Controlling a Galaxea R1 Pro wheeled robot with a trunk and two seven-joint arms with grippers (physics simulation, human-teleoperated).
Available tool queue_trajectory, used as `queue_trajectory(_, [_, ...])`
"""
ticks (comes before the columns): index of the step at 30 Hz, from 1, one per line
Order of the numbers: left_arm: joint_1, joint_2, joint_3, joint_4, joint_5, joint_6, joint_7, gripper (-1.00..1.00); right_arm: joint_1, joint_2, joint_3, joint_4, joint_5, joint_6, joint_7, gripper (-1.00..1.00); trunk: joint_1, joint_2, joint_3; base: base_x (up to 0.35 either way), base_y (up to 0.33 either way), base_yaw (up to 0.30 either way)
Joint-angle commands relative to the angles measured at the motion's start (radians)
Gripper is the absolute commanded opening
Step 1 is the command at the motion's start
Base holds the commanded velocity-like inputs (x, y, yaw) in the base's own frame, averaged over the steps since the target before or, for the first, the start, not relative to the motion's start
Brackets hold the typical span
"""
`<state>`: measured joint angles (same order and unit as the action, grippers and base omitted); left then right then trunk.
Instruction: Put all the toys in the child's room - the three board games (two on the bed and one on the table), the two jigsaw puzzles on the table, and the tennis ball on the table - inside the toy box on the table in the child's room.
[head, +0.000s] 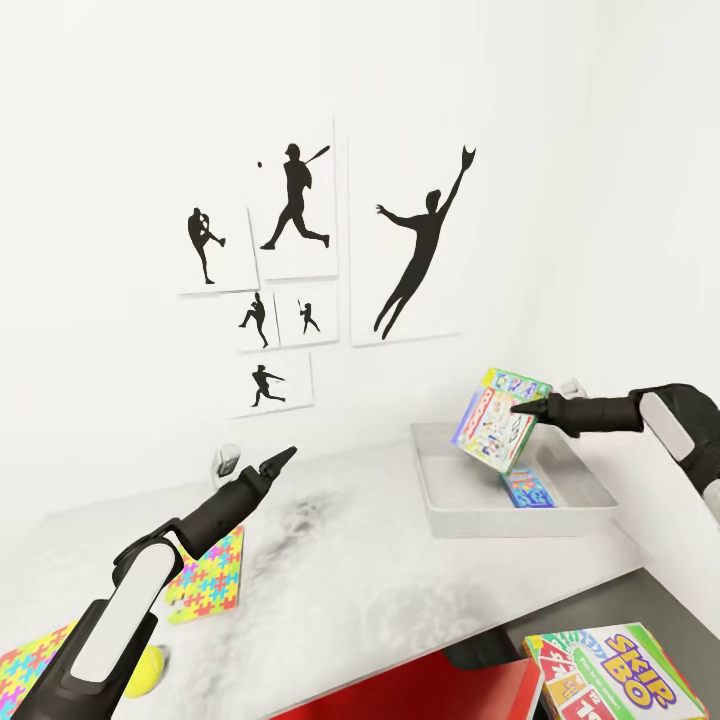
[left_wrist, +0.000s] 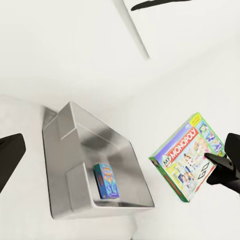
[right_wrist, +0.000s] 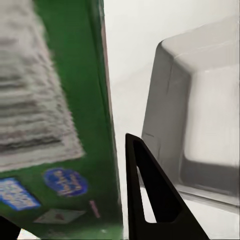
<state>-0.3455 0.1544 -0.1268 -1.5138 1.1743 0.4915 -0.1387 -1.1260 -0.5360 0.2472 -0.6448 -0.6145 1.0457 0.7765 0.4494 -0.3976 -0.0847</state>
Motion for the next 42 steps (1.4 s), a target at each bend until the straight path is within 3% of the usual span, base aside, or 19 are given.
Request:
queue_trajectory(1, [-0.001, 0.001, 0.0, 0.0, 0.005, 0.004, 0.0, 1.0, -0.036, -0.006, 0.054, 0.024, 0.003, 0.001, 0.021, -1.0, 0.001, -0.002, -0.002, 0.0, 0.0, 0.0])
queue_trajectory(3, [-0.001, 0.001, 0.0, 0.0, 0.005, 0.004, 0.0, 1.0, -0.101, -0.012, 0.139, 0.057, 0.012, 0.001, 0.04, -1.0, 0.001, -0.002, -0.002, 0.0, 0.0, 0.0])
queue_trajectory(6, [-0.001, 0.001, 0.0, 0.0, 0.005, 0.005, 0.001, 1.0, -0.193, -0.017, 0.233, 0.086, 0.037, 0.001, 0.059, -1.0, 0.001, -0.002, -0.002, 0.0, 0.0, 0.0])
queue_trajectory(9, [-0.001, 0.001, 0.0, 0.0, 0.006, 0.006, 0.0, 1.0, -0.254, -0.02, 0.298, 0.101, 0.071, 0.001, 0.075, -1.0, 0.001, -0.002, -0.002, 0.0, 0.0, 0.0])
queue_trajectory(12, [0.0, 0.002, 0.004, 0.006, 0.01, 0.007, -0.002, 1.0, -0.287, -0.023, 0.336, 0.109, 0.102, 0.001, 0.099, -1.0, 0.001, -0.002, -0.002, 0.0, 0.0, 0.0])
queue_trajectory(21, [0.008, 0.018, 0.024, 0.022, 0.031, 0.043, 0.028, 1.0, -0.312, -0.039, 0.369, 0.116, 0.187, -0.016, 0.174, -1.0, 0.001, -0.002, -0.002, 0.0, 0.0, 0.0])
queue_trajectory(25, [0.023, 0.023, 0.064, 0.02, 0.065, 0.106, 0.129, 1.0, -0.318, -0.051, 0.375, 0.123, 0.247, -0.074, 0.28, -1.0, 0.001, -0.002, -0.002, 0.0, 0.0, 0.0])
queue_trajectory(29, [0.043, 0.024, 0.105, 0.019, 0.07, 0.149, 0.203, 1.0, -0.32, -0.058, 0.375, 0.134, 0.295, -0.126, 0.338, -1.0, 0.001, -0.002, -0.002, 0.0, 0.0, 0.0])
queue_trajectory(42, [0.049, 0.02, 0.118, 0.01, 0.072, 0.174, 0.24, 1.0, -0.309, -0.06, 0.375, 0.14, 0.318, -0.228, 0.369, -1.0, 0.001, -0.002, -0.004, 0.0, 0.0, 0.0])
